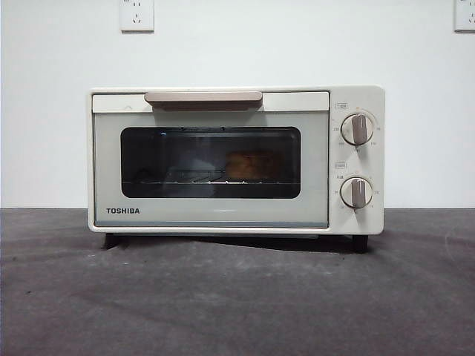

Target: The left arm flap open the oven, the right arm pick bread and place it into oven, the left arm flap close the oven

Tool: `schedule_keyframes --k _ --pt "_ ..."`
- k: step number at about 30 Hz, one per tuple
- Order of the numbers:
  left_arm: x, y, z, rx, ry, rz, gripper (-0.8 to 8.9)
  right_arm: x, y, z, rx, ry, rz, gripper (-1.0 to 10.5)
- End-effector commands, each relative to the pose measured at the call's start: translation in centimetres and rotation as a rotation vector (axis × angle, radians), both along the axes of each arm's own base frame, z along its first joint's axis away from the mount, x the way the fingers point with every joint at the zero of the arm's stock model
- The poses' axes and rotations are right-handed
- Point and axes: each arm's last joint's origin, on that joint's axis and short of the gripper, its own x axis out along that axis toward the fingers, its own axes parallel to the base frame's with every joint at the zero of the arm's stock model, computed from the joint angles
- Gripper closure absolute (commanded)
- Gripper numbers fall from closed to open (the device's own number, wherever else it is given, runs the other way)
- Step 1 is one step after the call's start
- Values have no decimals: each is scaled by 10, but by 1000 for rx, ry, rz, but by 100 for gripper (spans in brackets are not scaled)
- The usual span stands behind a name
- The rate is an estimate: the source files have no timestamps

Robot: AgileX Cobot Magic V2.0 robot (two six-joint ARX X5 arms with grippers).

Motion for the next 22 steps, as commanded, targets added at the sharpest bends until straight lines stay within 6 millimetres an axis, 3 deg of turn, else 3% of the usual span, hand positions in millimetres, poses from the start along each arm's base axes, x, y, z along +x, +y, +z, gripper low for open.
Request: schedule_keyframes --k 1,8,13,18,22 --pt "1 0 -7 10 24 5 797 -1 0 7 8 -33 10 928" --pt "1 0 -7 10 24 5 797 -1 -1 7 6 -37 -1 929" --pt "1 0 -7 10 24 5 797 1 -10 4 3 -47 -117 929" --pt "1 0 -7 10 24 5 797 0 -26 -16 20 -89 -299 928" --pt "1 0 -7 10 24 5 797 1 -37 -40 66 -222 -448 929"
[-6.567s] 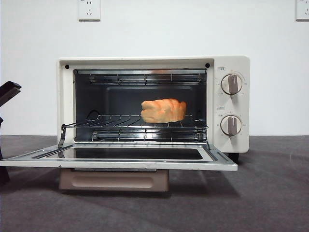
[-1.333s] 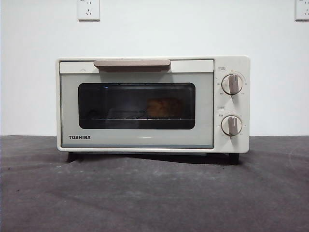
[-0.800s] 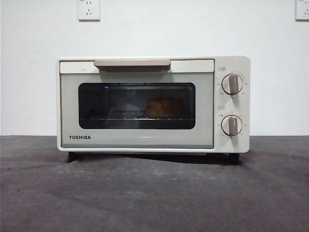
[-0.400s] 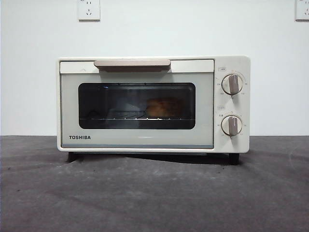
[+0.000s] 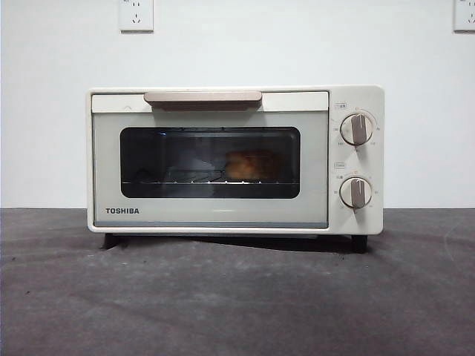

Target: The left arm flap open the oven, the right arm pick bread and place it into oven, the left arm flap close the oven

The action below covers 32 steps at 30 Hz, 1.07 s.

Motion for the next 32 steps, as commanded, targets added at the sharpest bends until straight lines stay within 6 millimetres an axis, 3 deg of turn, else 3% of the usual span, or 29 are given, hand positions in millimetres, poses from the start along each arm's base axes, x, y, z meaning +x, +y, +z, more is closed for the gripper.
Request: schedule_keyframes --k 1,6,11,15,20,32 --pt "1 0 -7 10 24 4 797 2 -6 -14 5 -115 -90 929" --pt "1 0 -7 10 24 4 797 14 -14 -66 -58 -242 -222 929" --pt "1 0 -7 10 24 4 797 23 -16 -115 -91 -218 -292 929" --pt "1 0 -7 10 24 4 797 25 -18 -139 -110 -172 -357 929" --pt "1 0 -7 10 24 4 797 27 -18 -156 -127 -105 -352 929" --pt "1 0 -7 10 23 5 797 27 -18 -156 -164 -115 -356 929"
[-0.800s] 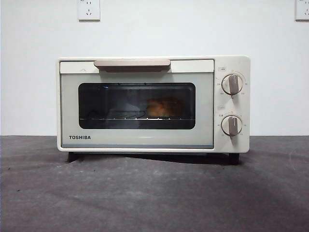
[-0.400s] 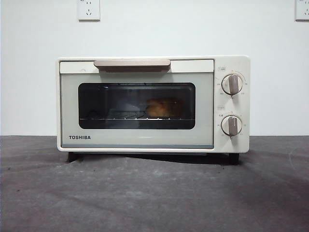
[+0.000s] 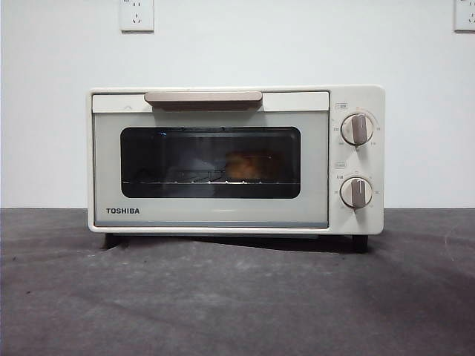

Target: The left arm flap open the oven, the right arm pick bread and place it into oven, the left arm flap close the oven

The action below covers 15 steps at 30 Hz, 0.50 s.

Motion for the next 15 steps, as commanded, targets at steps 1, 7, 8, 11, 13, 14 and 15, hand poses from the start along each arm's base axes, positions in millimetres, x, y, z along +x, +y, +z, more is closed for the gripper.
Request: schedule_keyframes --k 1,7,8,11,13,14,15 --pt "1 0 -7 9 23 2 797 0 0 -3 -15 8 -5 929" --pt "1 0 -7 9 23 2 797 1 0 0 -14 -15 -6 929" --pt "1 0 -7 9 23 2 797 1 0 0 -14 -15 -6 929" --pt "1 0 -7 9 23 2 797 1 0 0 -14 -15 -6 929" --pt "1 0 -7 9 23 2 797 1 0 0 -14 -15 -6 929" --pt "1 0 -7 9 23 1 797 1 0 0 -14 -15 -6 929" --pt "1 0 -7 9 23 2 797 1 0 0 -14 -15 -6 928"
